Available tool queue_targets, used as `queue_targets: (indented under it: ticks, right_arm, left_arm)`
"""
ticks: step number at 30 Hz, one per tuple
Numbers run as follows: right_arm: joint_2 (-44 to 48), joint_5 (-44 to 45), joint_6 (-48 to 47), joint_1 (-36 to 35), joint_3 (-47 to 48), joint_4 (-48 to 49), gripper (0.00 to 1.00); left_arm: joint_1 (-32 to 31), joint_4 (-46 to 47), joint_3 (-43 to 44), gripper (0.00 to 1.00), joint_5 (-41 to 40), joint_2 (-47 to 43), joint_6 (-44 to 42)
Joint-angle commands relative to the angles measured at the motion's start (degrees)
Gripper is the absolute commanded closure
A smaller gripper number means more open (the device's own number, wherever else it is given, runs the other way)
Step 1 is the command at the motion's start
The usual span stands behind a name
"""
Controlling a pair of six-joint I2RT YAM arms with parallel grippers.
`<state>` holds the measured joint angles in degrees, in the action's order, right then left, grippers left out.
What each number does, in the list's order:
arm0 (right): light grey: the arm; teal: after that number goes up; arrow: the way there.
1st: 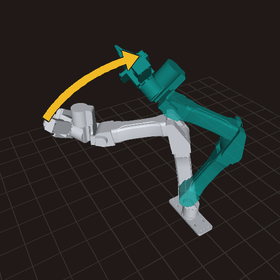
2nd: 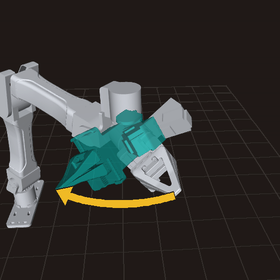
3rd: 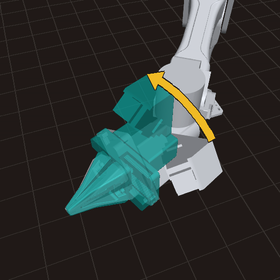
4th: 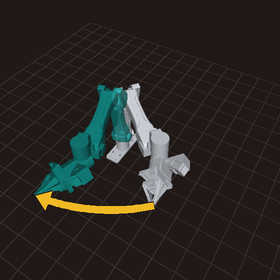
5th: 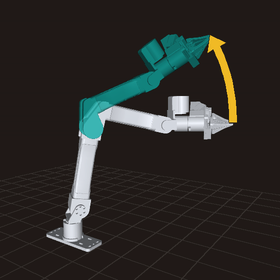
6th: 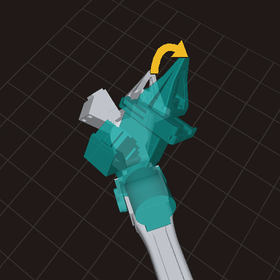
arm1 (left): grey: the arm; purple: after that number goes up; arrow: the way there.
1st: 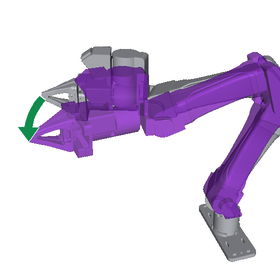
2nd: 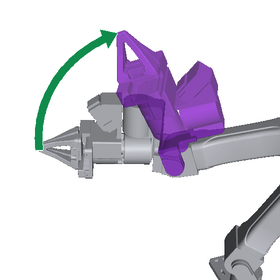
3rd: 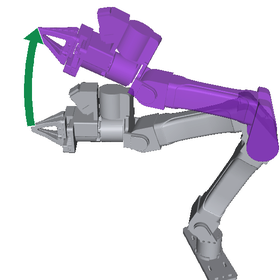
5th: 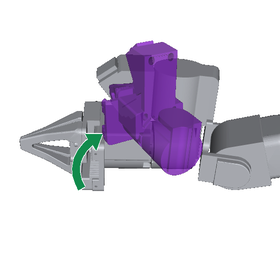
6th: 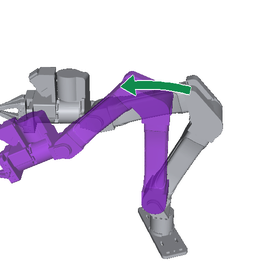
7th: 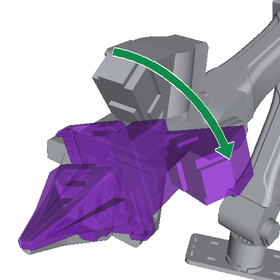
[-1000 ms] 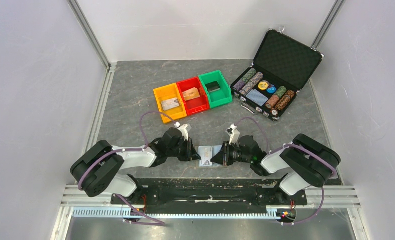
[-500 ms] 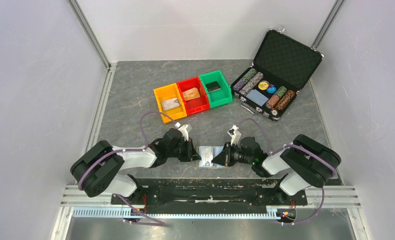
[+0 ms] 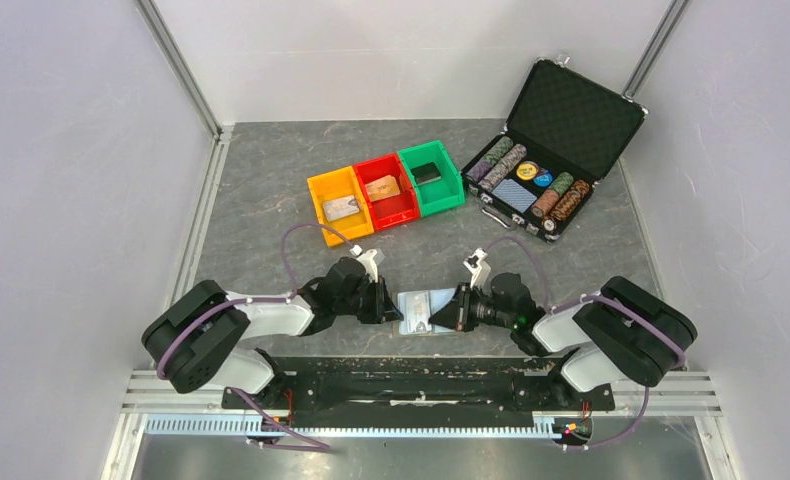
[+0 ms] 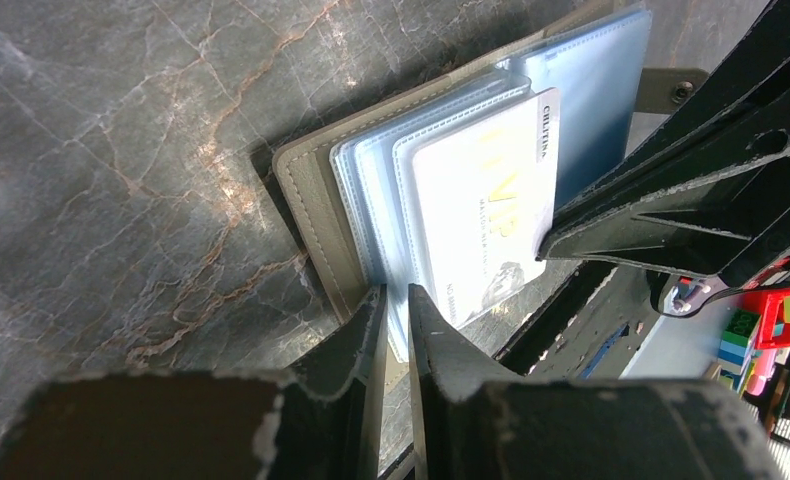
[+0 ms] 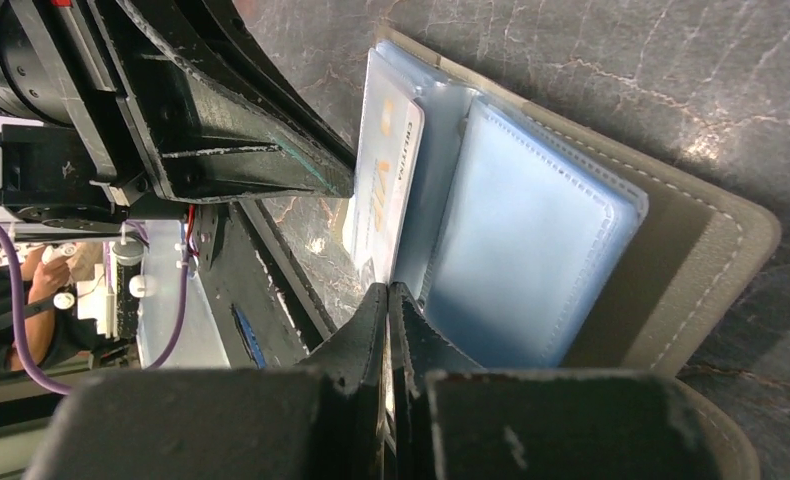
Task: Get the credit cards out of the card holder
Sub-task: Remove the credit card from the card holder.
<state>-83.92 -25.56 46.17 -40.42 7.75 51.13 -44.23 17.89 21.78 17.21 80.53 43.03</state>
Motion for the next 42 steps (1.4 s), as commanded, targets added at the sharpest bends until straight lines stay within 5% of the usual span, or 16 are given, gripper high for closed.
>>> queue_targets:
  ticks: [1, 13, 24, 35, 42]
  right_arm:
    - [2.0, -2.3, 1.4, 1.1, -0.8, 2.3, 1.00]
    - [7.3, -4.1, 1.8, 5.1, -1.9, -2.2, 1.00]
    - [17.4, -2.0, -4.0, 8.0, -0.7, -18.3, 1.00]
    - [25.8, -1.5, -11.1, 10.4, 1.9, -29.7, 1.00]
    - [29.7, -2.6, -17.5, 11.9, 6.5, -37.9, 1.00]
  left_arm:
    - [-0.5, -1.5, -0.8, 0.80, -1.4, 1.3, 0.8]
    - [-0.5, -1.5, -0.9, 0.79, -1.6, 1.7, 0.7]
    - [-0.5, -1.5, -0.4, 0.76, -1.0, 1.7, 0.8]
    - [-0.9, -2.0, 1.5, 0.58, 1.7, -1.8, 2.2]
    - [-0.9, -10.0, 6.1, 0.49, 1.3, -9.6, -0.7]
